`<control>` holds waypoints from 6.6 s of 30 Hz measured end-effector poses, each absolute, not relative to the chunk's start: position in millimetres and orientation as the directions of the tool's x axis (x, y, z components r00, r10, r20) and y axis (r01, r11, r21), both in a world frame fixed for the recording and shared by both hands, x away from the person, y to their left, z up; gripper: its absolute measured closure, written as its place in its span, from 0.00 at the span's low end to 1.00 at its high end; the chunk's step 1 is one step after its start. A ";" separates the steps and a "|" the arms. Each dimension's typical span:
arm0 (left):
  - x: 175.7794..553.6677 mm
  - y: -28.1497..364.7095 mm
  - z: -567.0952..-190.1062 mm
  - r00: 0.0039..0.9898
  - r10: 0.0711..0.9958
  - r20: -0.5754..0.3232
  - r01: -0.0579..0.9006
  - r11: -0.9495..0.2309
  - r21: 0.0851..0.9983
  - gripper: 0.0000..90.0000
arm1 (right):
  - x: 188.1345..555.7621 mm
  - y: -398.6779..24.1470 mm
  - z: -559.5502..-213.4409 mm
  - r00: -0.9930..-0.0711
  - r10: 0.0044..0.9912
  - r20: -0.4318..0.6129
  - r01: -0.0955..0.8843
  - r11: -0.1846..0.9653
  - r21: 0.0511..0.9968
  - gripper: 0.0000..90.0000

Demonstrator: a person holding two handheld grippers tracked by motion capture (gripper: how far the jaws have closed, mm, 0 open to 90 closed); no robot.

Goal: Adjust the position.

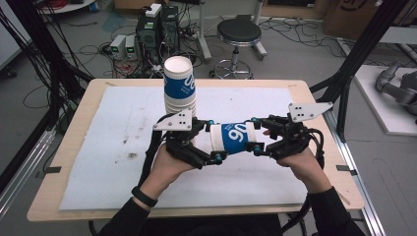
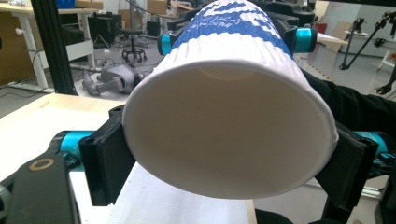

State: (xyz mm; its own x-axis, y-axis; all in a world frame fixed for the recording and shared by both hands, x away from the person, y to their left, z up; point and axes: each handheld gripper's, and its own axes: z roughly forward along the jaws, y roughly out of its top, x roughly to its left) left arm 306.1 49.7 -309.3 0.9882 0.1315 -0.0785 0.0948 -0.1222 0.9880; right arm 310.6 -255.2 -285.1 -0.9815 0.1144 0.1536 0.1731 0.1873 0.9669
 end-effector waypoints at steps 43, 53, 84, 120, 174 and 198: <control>307.8 52.6 -306.1 0.986 0.119 -0.116 0.133 -0.145 0.981 0.14 | 312.1 -254.3 -291.9 -0.988 0.104 0.115 0.142 0.304 0.942 0.34; 310.4 57.5 -308.3 0.983 0.100 -0.152 0.159 -0.058 0.986 0.17 | 311.8 -253.2 -293.8 -0.989 0.099 0.113 0.135 0.253 0.958 0.34; 303.8 50.3 -297.8 0.990 0.132 -0.047 0.083 -0.278 0.957 0.22 | 309.8 -235.6 -300.9 -0.990 0.118 0.083 0.128 0.457 0.880 0.23; 307.3 50.3 -306.2 0.986 0.087 -0.146 0.153 -0.084 0.985 0.12 | 311.6 -240.6 -300.0 -0.989 0.071 0.132 0.148 0.319 0.936 0.32; 303.3 48.8 -300.0 0.987 0.116 -0.107 0.119 -0.101 0.988 0.15 | 310.7 -226.3 -307.9 -0.989 0.086 0.119 0.142 0.354 0.924 0.32; 301.1 48.4 -298.6 0.991 0.087 -0.106 0.112 -0.064 0.992 0.25 | 307.9 -216.8 -313.0 -0.990 0.057 0.131 0.142 0.311 0.940 0.31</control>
State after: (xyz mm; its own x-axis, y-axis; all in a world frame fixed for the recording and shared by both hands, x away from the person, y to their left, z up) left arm 301.1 48.4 -298.6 0.9906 0.0872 -0.1058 0.1116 -0.0643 0.9917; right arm 307.9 -216.8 -313.0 -0.9898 0.0567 0.1308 0.1420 0.3107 0.9398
